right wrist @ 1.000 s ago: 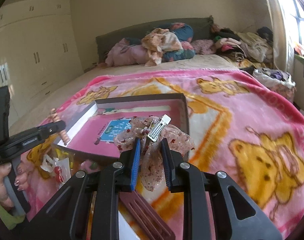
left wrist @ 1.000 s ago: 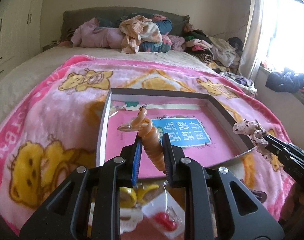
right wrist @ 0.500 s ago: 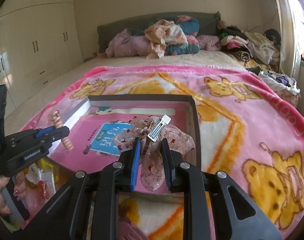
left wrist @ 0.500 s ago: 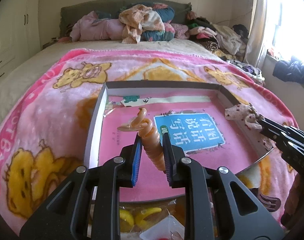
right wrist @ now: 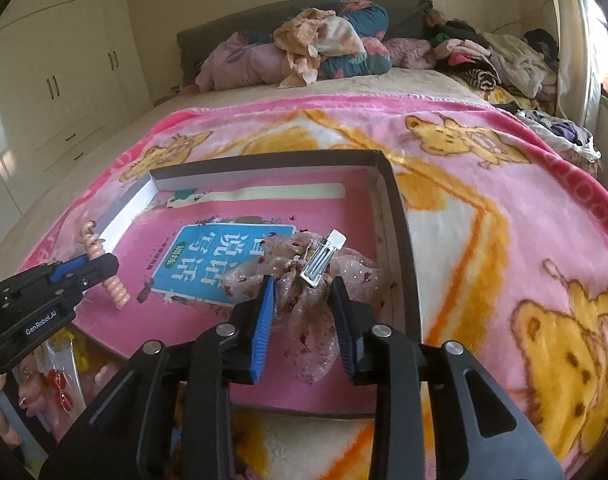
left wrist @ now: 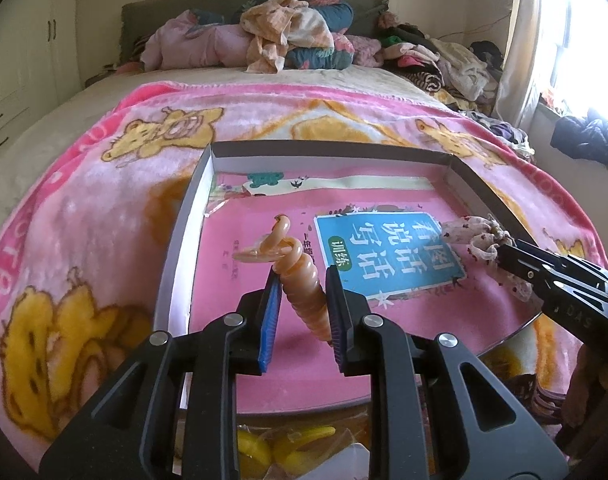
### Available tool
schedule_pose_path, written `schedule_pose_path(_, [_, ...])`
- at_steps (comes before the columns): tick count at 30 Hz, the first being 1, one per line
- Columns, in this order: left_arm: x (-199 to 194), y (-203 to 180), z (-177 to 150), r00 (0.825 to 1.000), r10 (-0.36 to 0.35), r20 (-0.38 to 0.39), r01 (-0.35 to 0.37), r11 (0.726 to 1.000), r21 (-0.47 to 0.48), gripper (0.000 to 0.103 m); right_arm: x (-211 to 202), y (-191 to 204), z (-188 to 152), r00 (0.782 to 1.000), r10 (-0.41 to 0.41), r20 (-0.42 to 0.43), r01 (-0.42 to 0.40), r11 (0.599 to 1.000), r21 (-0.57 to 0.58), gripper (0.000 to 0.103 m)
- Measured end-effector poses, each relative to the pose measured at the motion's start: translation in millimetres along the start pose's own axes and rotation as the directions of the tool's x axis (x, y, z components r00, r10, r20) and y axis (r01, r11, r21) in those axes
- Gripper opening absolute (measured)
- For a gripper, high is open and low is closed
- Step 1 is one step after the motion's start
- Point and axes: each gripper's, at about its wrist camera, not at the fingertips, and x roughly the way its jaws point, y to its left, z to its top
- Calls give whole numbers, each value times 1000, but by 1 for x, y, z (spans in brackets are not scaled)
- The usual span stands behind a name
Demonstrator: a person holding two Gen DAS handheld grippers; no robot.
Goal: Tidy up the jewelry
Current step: 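Carry the hair tie and bow clip into the box and open both tools, then withdraw both open tools from the box back over the jewelry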
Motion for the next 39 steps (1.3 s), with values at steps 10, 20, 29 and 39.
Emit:
schedule_pose_path(10, [-6, 0, -2, 999, 7, 35, -7, 1000, 2, 23, -24, 0, -5, 997, -31, 72, 31, 1000, -3, 68])
schedule_pose_path(20, [-34, -1, -2, 995, 11, 101, -10, 1000, -8, 59, -58, 2, -10, 987, -49, 152, 51, 999, -8, 90])
schedule_pose_path(29, [-64, -3, -9, 990, 5, 144, -2, 1000, -19, 85, -90, 5, -21, 978, -48, 204, 51, 999, -10, 96])
schedule_pose_path(39, [-93, -2, -26, 985, 24, 171, -25, 1000, 5, 91, -124, 11, -35, 969, -30, 243, 37, 999, -22, 96])
